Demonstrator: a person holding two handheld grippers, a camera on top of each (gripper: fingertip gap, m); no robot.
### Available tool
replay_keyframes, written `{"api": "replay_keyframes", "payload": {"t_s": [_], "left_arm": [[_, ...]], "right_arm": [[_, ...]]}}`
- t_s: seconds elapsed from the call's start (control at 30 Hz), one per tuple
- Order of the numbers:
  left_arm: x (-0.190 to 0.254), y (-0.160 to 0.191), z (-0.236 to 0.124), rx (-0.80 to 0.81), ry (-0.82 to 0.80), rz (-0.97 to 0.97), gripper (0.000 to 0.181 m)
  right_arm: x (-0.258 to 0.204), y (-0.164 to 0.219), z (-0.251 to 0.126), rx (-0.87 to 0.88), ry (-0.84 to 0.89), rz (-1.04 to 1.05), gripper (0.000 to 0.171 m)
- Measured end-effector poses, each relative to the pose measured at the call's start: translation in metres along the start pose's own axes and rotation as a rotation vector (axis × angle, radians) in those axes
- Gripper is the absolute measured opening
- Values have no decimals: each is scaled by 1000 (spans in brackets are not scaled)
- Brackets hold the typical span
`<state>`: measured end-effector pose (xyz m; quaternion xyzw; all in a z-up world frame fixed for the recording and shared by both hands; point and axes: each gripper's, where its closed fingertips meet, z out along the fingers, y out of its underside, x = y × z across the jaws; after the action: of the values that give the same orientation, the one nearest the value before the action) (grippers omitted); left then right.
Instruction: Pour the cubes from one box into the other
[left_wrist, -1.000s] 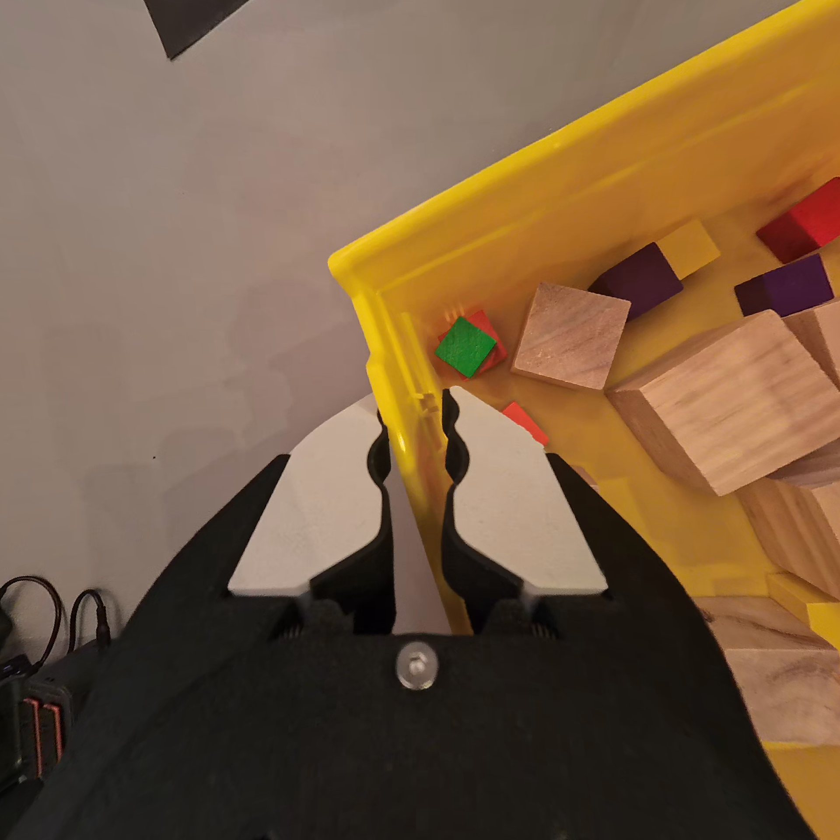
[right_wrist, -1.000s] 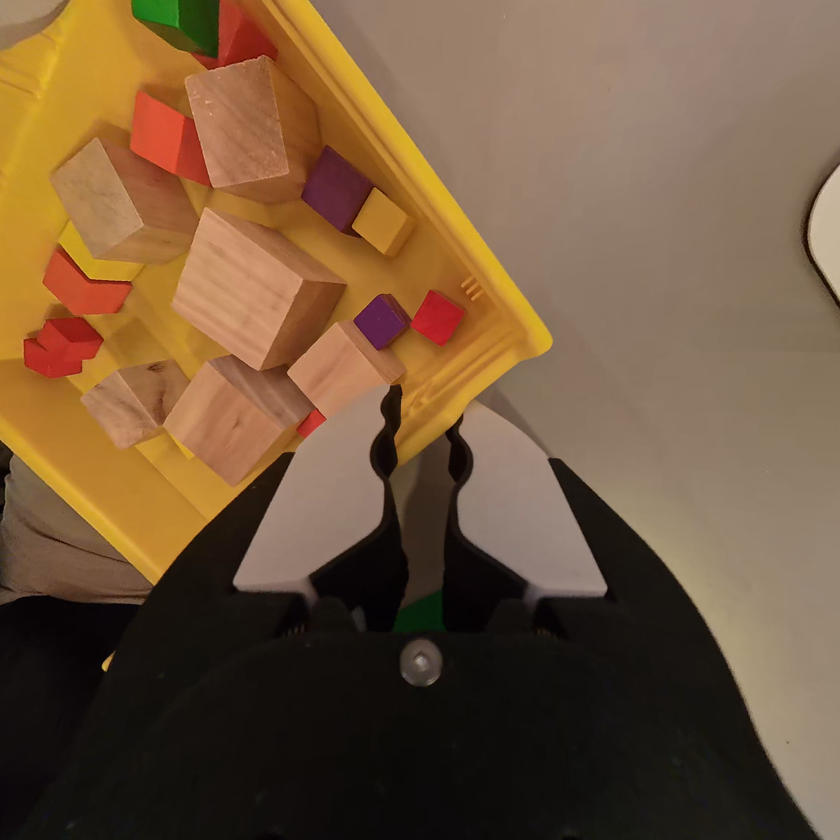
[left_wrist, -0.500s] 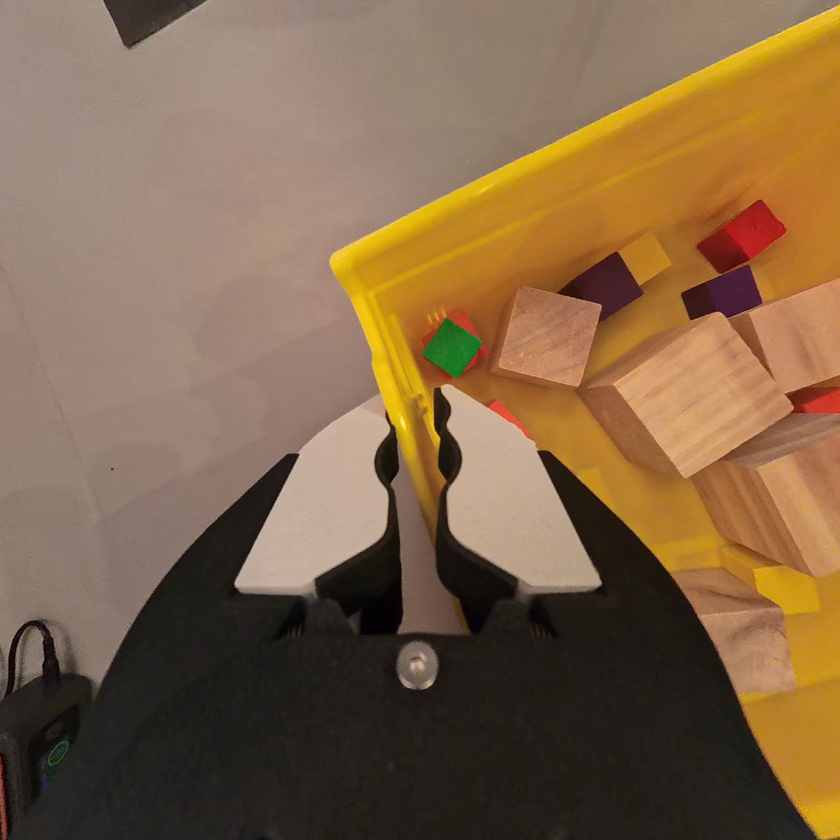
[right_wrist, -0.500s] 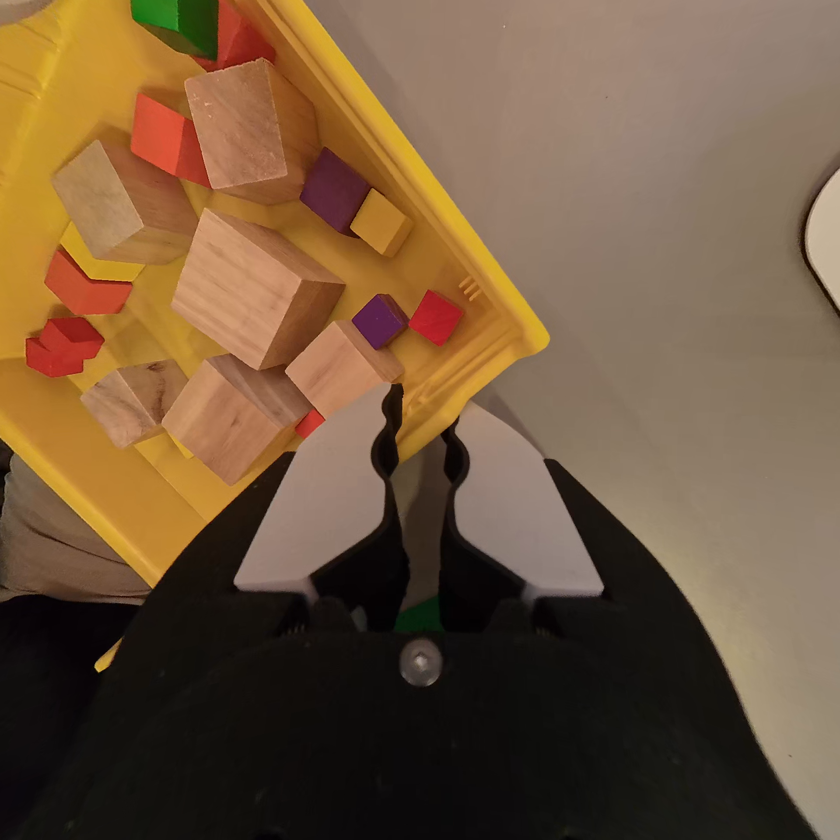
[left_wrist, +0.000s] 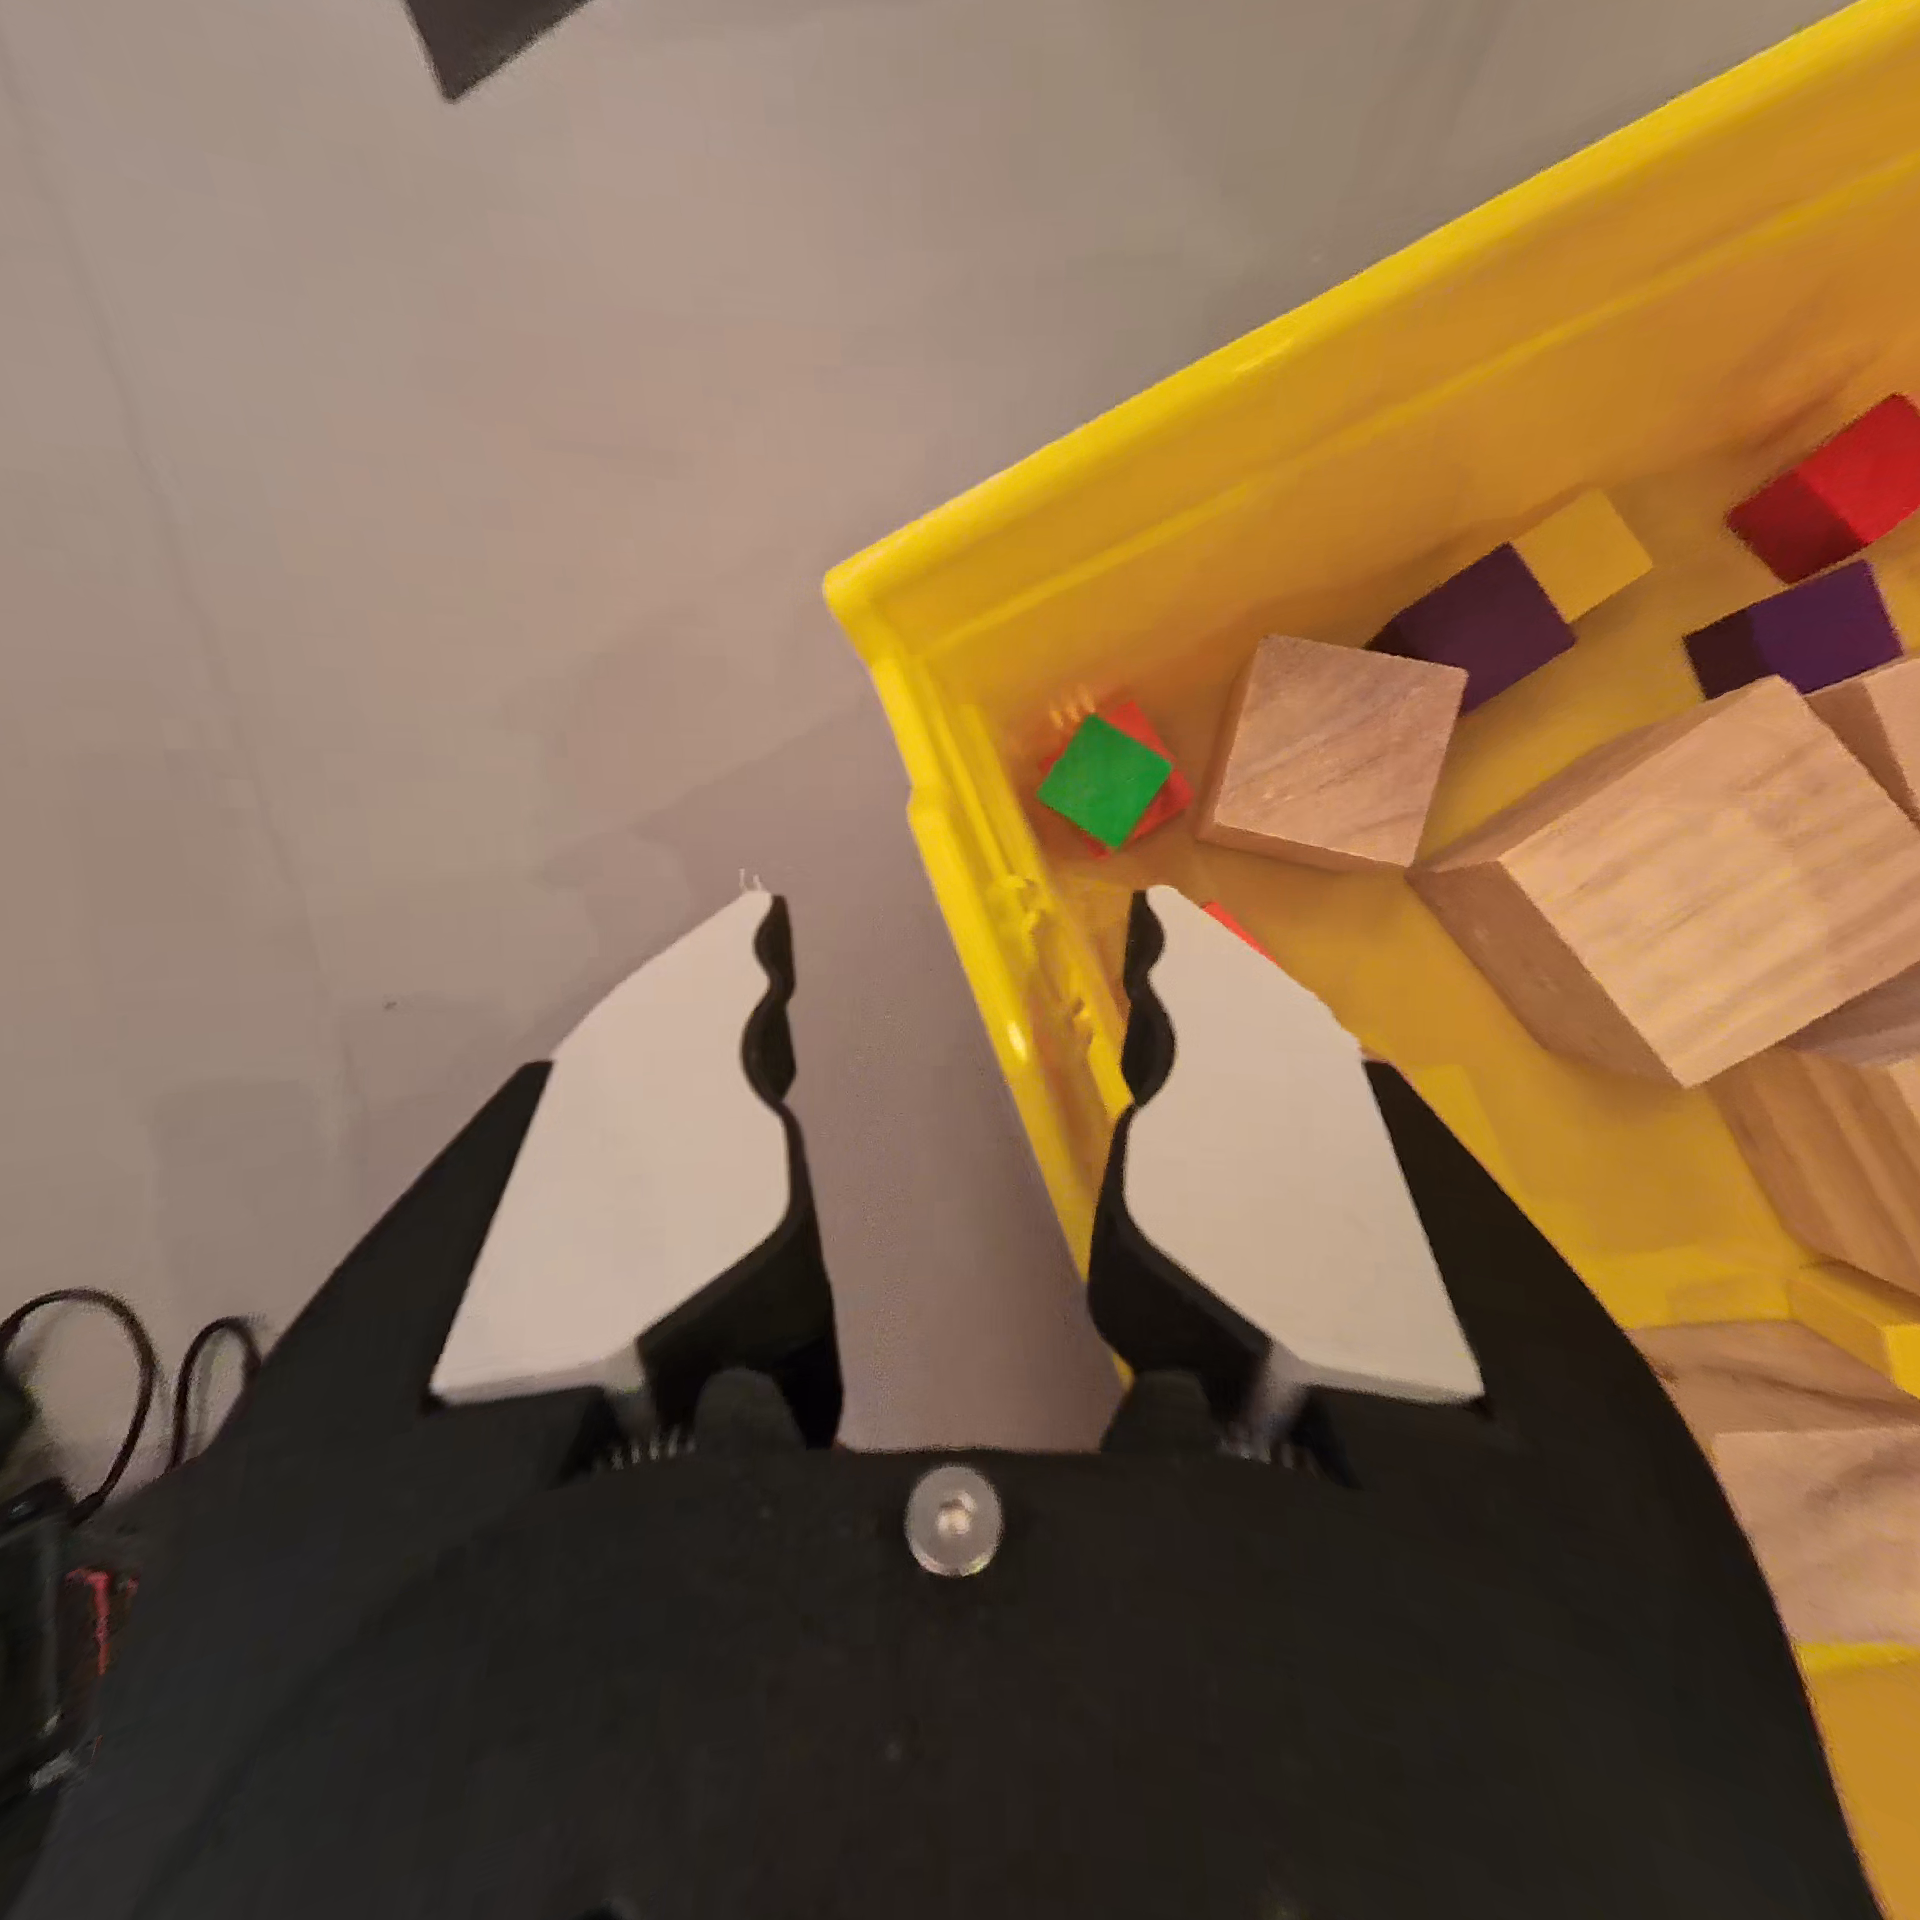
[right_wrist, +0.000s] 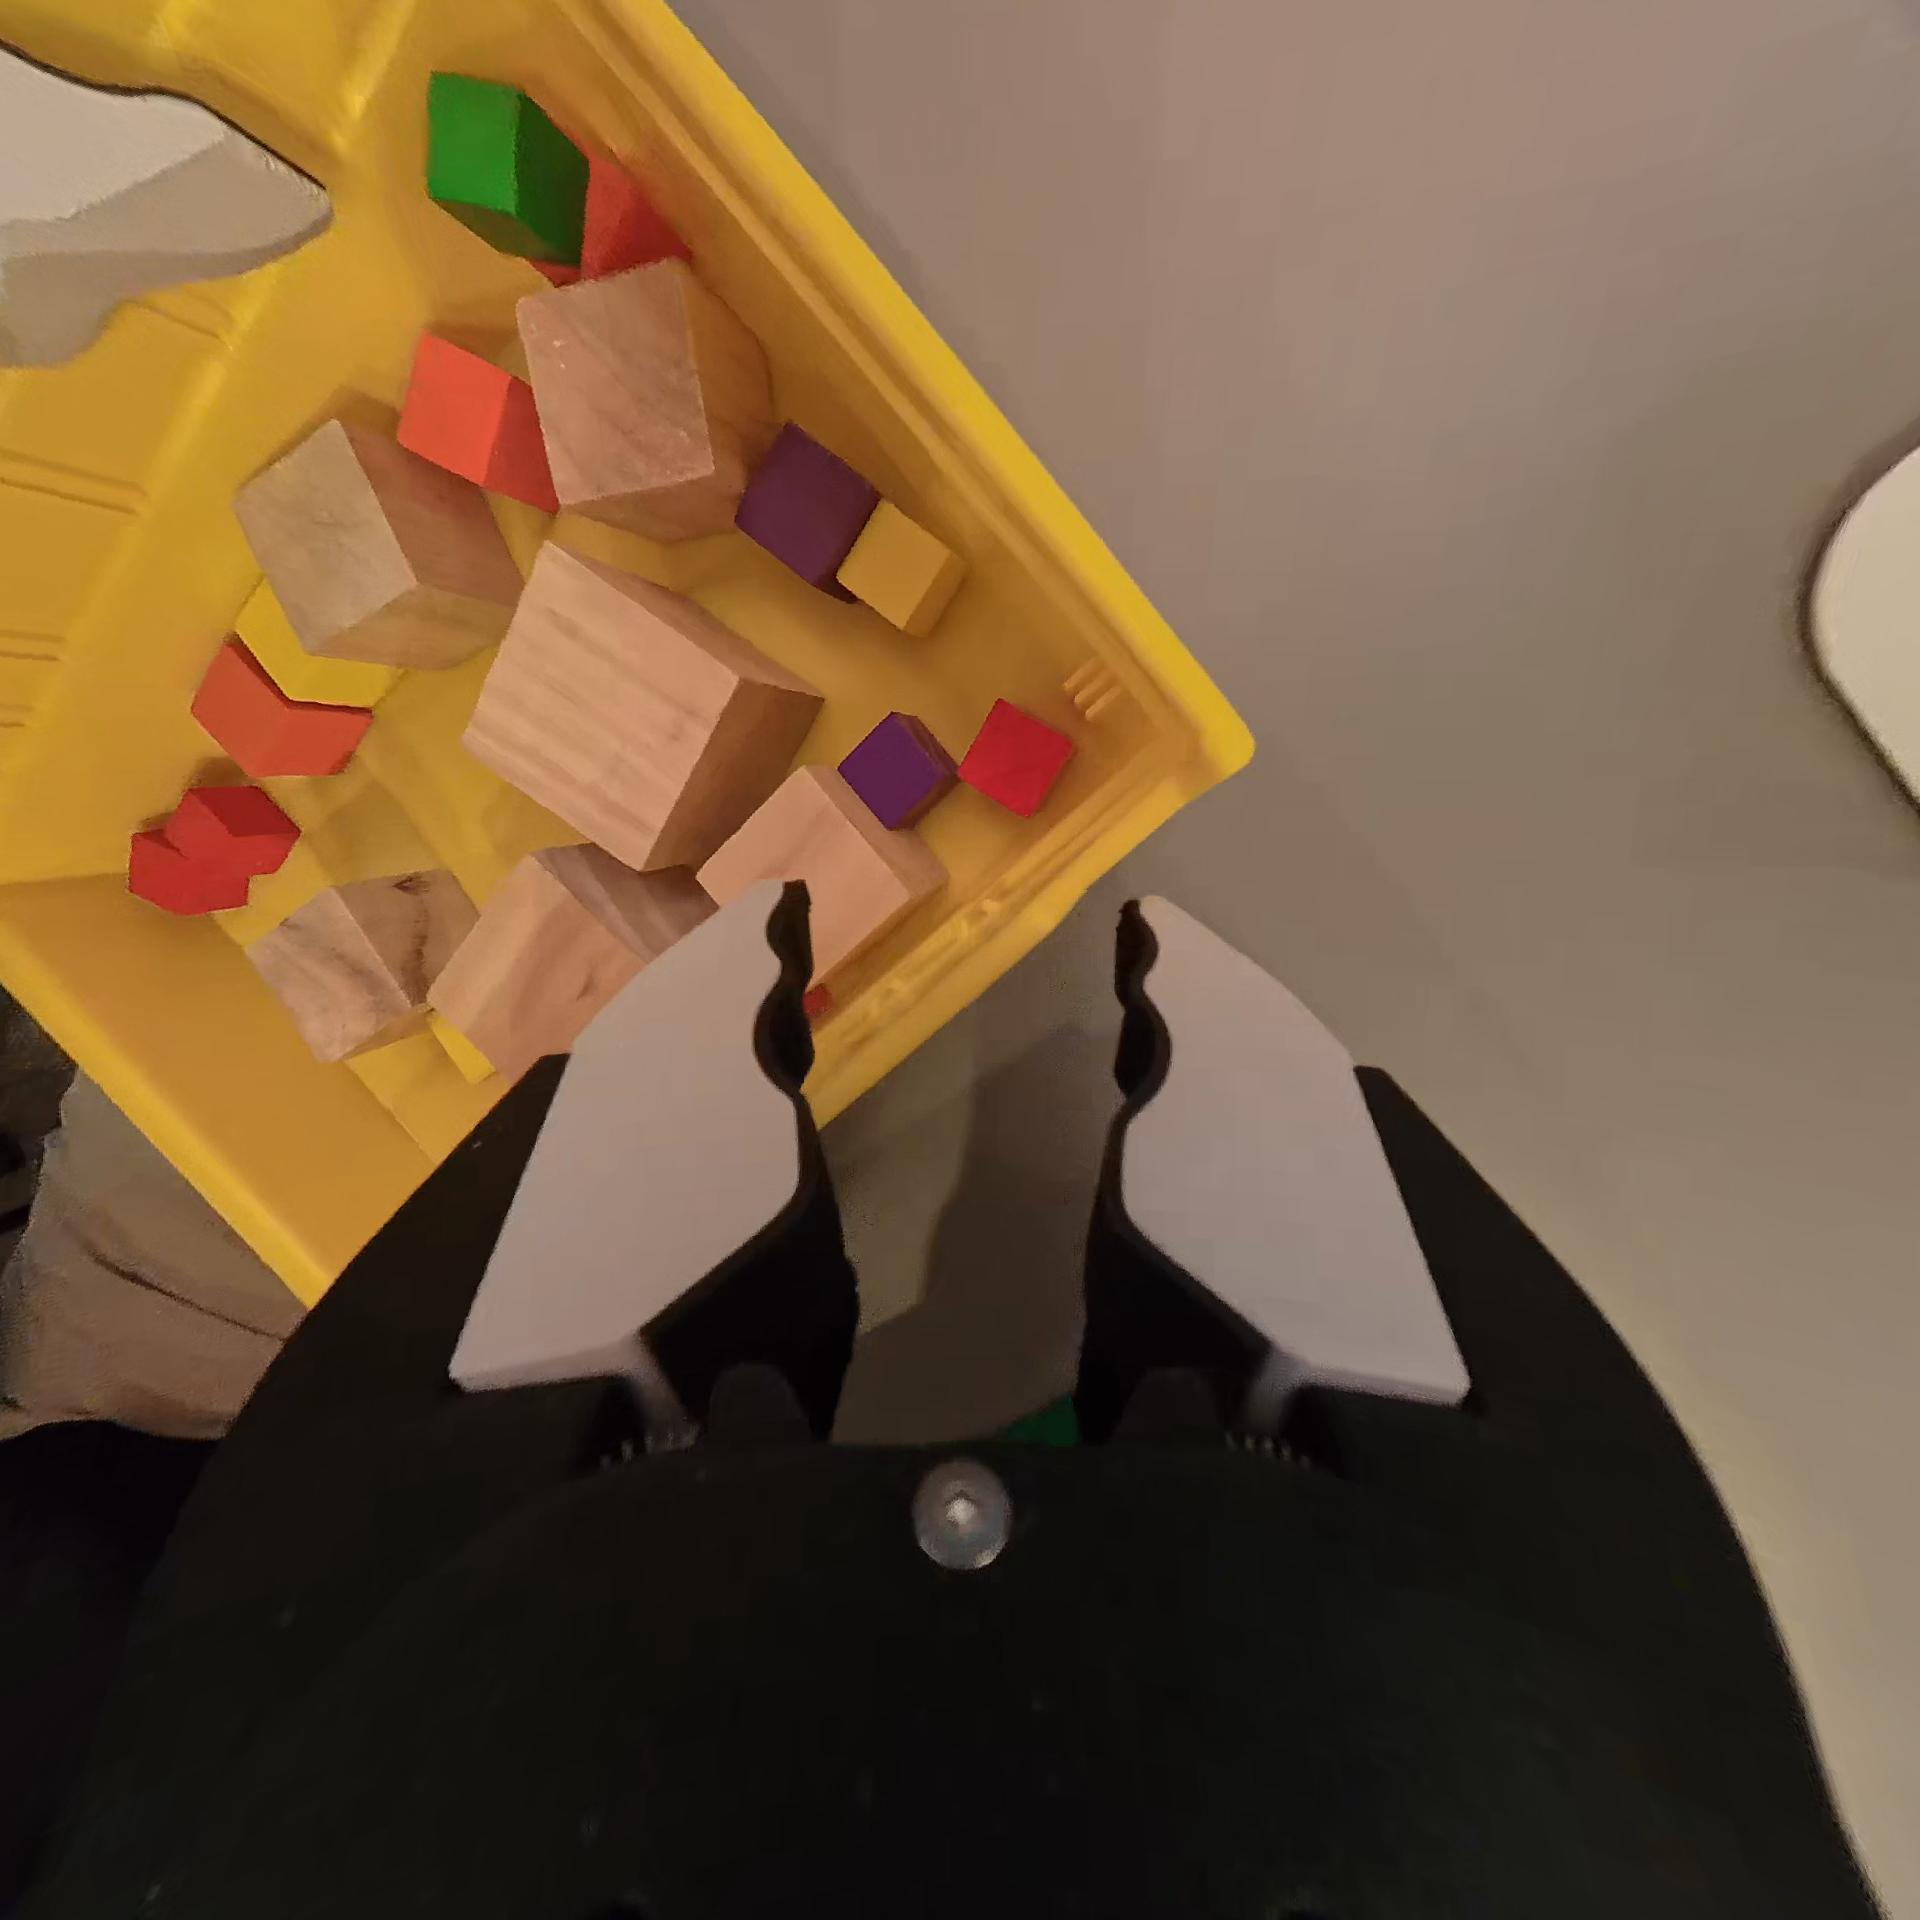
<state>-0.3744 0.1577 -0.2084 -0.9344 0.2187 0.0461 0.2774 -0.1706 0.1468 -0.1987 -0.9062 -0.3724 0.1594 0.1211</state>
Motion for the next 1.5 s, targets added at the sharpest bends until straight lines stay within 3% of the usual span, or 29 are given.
{"api": "replay_keyframes", "payload": {"t_s": [0.1,0.17,0.27,0.37,0.57,0.77,0.9,1.07,1.13,1.37,1.5], "left_arm": [[-12,-8,-18,76,-74,-3,71],[-18,-12,-31,122,-118,2,76],[-31,-14,-47,165,-207,13,100],[-39,-13,-60,197,-242,5,109],[-51,-11,-80,241,-288,3,114],[-61,3,-83,298,-142,-157,110],[-73,39,-69,267,-77,-240,115],[-82,99,-33,150,-51,-348,117],[-76,115,-22,126,-27,-368,109],[-55,147,16,47,-28,-368,106],[-53,147,17,75,-23,-408,107]], "right_arm": [[3,-7,-28,92,44,-35,68],[4,-8,-54,165,65,-57,71],[15,-1,-98,272,119,-80,77],[38,18,-148,397,204,-63,89],[108,92,-236,507,371,56,94],[187,190,-279,522,508,195,107],[232,267,-264,454,532,334,120],[272,352,-207,372,482,480,133],[280,375,-182,347,451,520,133],[291,412,-125,253,467,497,137],[293,407,-118,381,510,468,141]]}}
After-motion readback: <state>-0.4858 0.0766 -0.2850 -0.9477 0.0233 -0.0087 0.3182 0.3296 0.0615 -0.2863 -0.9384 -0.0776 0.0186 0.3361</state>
